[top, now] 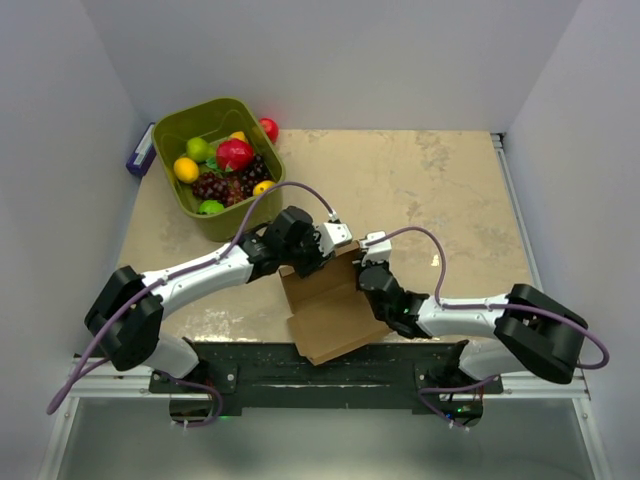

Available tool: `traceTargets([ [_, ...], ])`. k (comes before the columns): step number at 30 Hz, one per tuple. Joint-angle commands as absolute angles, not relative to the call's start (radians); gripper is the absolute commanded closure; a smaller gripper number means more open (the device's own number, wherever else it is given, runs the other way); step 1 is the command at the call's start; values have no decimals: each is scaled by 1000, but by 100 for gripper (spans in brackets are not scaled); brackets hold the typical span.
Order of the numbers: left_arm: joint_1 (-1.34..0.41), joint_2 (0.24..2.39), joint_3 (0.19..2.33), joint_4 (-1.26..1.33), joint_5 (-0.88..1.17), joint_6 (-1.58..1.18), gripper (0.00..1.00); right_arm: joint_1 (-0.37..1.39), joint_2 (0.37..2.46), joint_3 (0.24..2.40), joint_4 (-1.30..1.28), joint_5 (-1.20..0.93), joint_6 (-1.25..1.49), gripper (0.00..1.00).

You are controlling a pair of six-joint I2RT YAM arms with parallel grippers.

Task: Fold the paper box

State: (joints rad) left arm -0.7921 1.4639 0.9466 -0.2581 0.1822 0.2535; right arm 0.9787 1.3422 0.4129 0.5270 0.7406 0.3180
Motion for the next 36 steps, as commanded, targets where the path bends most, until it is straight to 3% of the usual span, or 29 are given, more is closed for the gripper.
traceTargets([
  [1,-785,1453,966,-342,258,245,100,983,1361,433,531,1031,342,100],
  [8,-785,1463,976,-357,270,245,100,1029,1402,454,529,1159,357,100],
  [17,-781,1468,976,-361,212,244,100,1031,1408,520,294,1233,540,100],
  [25,-785,1482,976,-362,137,242,100,1031,1283,434,385,948,480,64],
  [36,-788,1476,977,-367,126,239,100,1028,1241,411,356,851,471,51],
])
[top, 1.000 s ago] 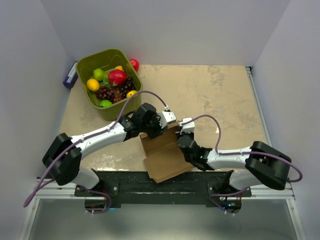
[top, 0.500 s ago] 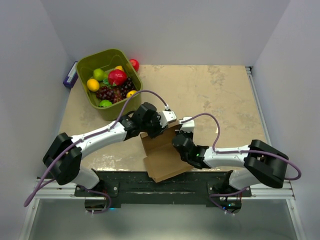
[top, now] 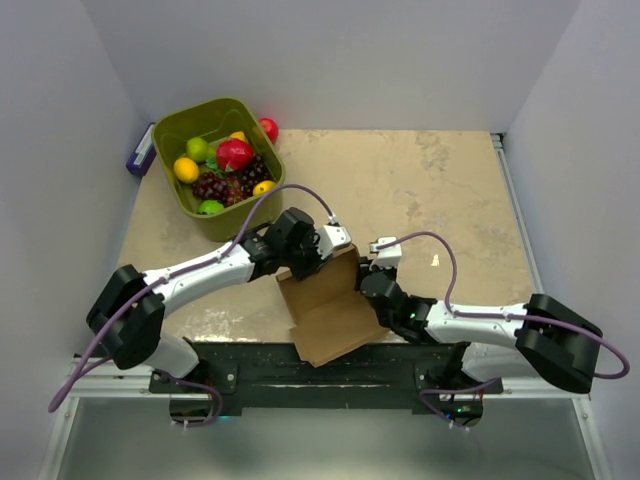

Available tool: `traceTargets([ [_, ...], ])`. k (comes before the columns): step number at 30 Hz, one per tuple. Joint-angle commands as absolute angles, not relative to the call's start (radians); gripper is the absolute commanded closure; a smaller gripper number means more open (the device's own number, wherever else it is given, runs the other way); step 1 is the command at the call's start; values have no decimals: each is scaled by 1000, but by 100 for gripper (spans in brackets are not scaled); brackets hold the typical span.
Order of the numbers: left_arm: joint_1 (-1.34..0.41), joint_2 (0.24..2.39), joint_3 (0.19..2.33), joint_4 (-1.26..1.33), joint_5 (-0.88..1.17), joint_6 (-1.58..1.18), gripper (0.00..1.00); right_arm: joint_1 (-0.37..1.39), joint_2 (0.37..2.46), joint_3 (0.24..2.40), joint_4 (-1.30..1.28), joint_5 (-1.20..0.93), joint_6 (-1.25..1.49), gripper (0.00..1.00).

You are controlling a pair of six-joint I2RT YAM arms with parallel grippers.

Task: Fold the paper box

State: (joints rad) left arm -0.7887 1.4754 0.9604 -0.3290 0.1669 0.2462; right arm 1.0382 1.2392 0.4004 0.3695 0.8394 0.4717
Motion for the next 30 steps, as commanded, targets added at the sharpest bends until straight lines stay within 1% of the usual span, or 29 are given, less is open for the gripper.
traceTargets([
  [1,-788,1474,976,-367,124,239,100,1028,1247,420,351,851,471,51],
  [9,-790,1468,976,-368,123,241,100,1014,1328,439,345,825,494,47],
  [14,-792,1468,976,-368,124,242,100,1002,1347,442,390,767,474,46],
  [21,-793,1466,974,-368,123,244,100,979,1384,446,428,719,456,48],
  [23,-793,1468,974,-368,126,244,100,973,1391,445,434,718,453,51],
  [24,-793,1470,974,-368,127,244,100,974,1390,443,442,721,453,56],
  [26,-793,1470,974,-368,127,244,100,973,1387,439,451,723,449,60],
  [27,-793,1471,976,-368,130,242,100,971,1385,440,449,726,448,66],
  [29,-793,1471,976,-367,136,244,100,969,1382,446,436,729,446,73],
  [30,-793,1470,976,-367,141,241,100,968,1384,451,425,738,451,81],
])
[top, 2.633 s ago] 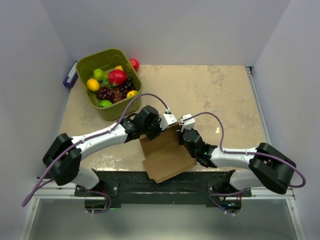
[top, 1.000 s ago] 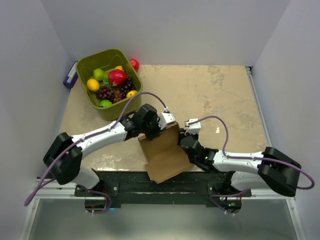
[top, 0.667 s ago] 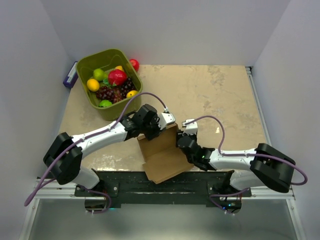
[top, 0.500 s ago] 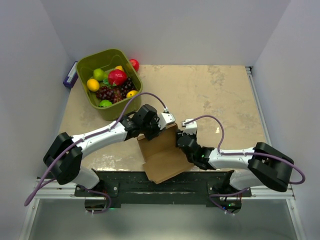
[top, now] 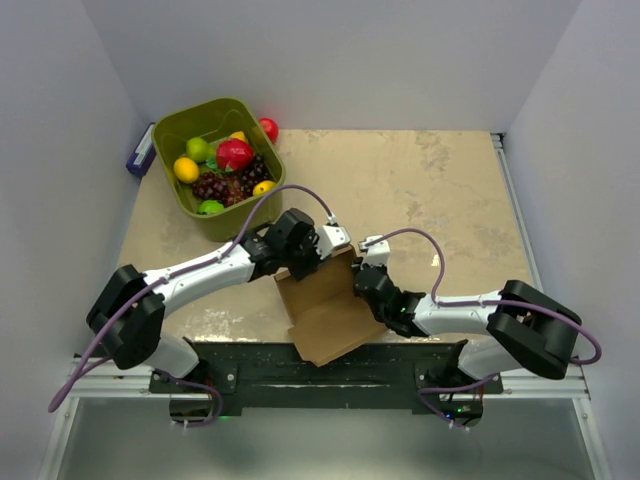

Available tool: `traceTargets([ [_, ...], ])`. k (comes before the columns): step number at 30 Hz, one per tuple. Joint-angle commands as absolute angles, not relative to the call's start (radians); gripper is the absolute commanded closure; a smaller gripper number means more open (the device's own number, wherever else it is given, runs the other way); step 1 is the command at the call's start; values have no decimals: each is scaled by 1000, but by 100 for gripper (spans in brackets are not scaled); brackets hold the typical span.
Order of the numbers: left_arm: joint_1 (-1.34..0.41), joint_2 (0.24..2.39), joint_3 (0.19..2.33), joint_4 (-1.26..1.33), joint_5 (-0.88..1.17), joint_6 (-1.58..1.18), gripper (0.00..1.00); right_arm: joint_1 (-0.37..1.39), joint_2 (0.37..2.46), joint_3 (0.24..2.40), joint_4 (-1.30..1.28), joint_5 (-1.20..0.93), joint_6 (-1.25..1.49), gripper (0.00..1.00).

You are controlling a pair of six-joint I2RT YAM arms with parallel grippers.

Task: Fold the paper box

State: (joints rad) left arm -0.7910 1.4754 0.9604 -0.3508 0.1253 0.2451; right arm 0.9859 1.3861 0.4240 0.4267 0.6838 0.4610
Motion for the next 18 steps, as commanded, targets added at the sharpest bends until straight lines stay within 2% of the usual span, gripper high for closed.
traceTargets([
  [1,-793,1470,976,-367,143,242,100,969,1387,462,417,742,453,84],
  [6,-793,1468,977,-367,149,242,100,968,1408,491,341,802,489,94],
  [10,-793,1470,976,-365,147,241,100,969,1413,497,331,815,492,93],
  [13,-793,1483,976,-365,127,232,100,969,1404,499,331,802,494,83],
  [18,-792,1522,988,-379,65,209,100,968,1318,497,279,779,512,51],
])
